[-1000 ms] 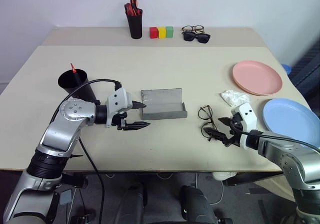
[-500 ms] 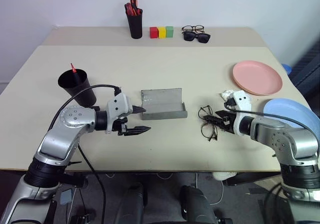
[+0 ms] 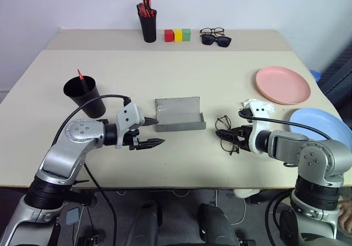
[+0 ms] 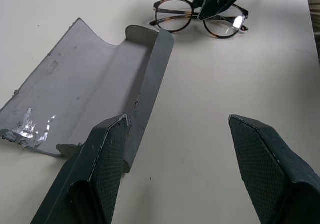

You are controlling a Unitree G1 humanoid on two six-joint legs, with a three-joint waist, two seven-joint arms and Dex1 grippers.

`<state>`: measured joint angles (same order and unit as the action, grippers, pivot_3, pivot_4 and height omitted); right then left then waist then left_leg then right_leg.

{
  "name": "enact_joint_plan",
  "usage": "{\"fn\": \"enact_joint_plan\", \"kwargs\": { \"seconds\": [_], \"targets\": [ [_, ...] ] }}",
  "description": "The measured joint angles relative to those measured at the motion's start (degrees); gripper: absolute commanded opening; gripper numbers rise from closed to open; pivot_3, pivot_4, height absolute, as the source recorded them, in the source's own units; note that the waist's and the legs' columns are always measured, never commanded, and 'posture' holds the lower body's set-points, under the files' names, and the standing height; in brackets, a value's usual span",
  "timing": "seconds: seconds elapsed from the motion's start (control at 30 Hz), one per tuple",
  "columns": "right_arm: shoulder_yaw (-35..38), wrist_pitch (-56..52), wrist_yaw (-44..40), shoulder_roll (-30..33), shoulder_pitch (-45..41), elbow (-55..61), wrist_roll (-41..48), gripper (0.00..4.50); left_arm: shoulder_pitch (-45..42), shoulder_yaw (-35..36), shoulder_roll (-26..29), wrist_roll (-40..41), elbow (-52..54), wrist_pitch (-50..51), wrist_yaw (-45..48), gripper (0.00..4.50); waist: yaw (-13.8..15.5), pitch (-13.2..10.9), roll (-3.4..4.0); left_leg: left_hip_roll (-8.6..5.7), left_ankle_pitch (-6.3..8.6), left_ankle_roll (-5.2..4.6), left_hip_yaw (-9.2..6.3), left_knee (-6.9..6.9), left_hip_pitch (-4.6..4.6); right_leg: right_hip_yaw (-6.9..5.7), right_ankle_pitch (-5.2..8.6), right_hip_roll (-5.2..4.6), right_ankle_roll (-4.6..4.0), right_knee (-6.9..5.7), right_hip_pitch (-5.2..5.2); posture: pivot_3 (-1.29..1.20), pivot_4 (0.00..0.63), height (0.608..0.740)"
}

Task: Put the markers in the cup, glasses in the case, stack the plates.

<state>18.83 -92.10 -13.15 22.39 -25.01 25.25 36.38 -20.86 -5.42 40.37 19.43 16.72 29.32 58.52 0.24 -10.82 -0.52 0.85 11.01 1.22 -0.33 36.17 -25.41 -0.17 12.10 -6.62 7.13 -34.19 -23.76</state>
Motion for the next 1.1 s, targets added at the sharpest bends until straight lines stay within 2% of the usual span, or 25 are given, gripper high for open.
{"fn": "enact_joint_plan", "kwargs": {
  "seconds": [0.3,0.4,0.57,0.6,1.1],
  "targets": [
    [0.2,0.0,-0.6,1.3,0.0,-0.2,-0.1,3.68,0.5,0.0,0.0,0.4,0.5,0.2,-0.4,3.32,-0.2,0.0,0.0,0.0,0.0,0.0,0.0,-0.02,0.0,0.0,0.0,0.0,0.0,0.0,-0.02,0.0,0.15,0.74],
    [0.2,0.0,-0.9,1.7,0.0,-0.4,-0.5,2.8,0.8,0.0,0.0,0.5,1.0,0.4,-0.9,3.32,-0.2,0.0,0.0,0.0,0.0,0.0,0.0,-0.02,-0.02,0.0,0.0,0.0,0.0,0.02,-0.03,0.0,0.15,0.74],
    [-0.5,0.4,-1.9,2.7,0.4,-1.5,-1.4,0.2,1.0,0.0,0.1,1.0,1.8,0.5,-1.4,3.32,-0.2,0.0,0.0,0.0,0.0,0.0,0.0,-0.03,-0.04,0.0,0.0,-0.01,0.0,0.03,-0.05,0.0,0.15,0.74],
    [-0.5,1.1,-2.2,3.1,0.5,-2.0,-1.6,0.09,1.0,0.0,0.2,1.1,1.9,0.5,-1.4,3.32,-0.3,0.0,0.0,0.0,0.0,0.0,0.0,-0.03,-0.04,0.0,0.0,-0.01,0.0,0.04,-0.05,0.0,0.15,0.74],
    [-1.9,9.9,-8.1,7.2,3.0,-2.9,-1.7,0.09,2.5,0.5,0.9,1.7,2.5,1.3,-3.1,3.32,-0.9,0.0,0.01,0.0,0.01,0.01,0.02,-0.05,-0.07,0.0,0.01,-0.05,0.0,0.1,-0.07,0.0,0.15,0.74]
  ]
}}
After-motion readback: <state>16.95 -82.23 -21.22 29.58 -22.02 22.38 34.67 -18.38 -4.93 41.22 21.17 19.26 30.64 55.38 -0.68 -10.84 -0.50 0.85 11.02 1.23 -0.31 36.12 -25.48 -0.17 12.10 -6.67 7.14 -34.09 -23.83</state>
